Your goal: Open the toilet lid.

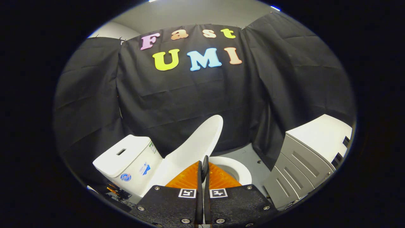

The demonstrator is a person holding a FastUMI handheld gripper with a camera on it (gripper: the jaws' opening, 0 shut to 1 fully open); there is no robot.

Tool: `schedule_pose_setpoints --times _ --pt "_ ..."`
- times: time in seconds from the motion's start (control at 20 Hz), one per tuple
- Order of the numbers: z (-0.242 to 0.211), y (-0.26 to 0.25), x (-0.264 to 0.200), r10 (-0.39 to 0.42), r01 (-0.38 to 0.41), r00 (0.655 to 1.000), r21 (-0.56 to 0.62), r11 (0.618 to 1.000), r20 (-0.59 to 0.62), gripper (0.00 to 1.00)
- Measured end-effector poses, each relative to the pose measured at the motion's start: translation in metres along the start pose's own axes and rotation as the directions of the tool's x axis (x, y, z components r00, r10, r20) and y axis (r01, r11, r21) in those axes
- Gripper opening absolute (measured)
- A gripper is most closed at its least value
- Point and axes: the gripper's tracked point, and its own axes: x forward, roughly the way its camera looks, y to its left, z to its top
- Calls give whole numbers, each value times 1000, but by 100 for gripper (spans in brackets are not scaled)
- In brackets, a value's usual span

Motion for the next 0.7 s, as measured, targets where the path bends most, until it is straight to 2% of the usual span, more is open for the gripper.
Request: schedule_pose_setpoints --times 0.25,0.55,0.7 --pt "19 24 -4 -46 47 999 -80 996 17 1" --pt "44 62 -5 -49 55 997 -123 991 58 1" --pt "53 85 -5 -22 32 996 -126 992 81 1"
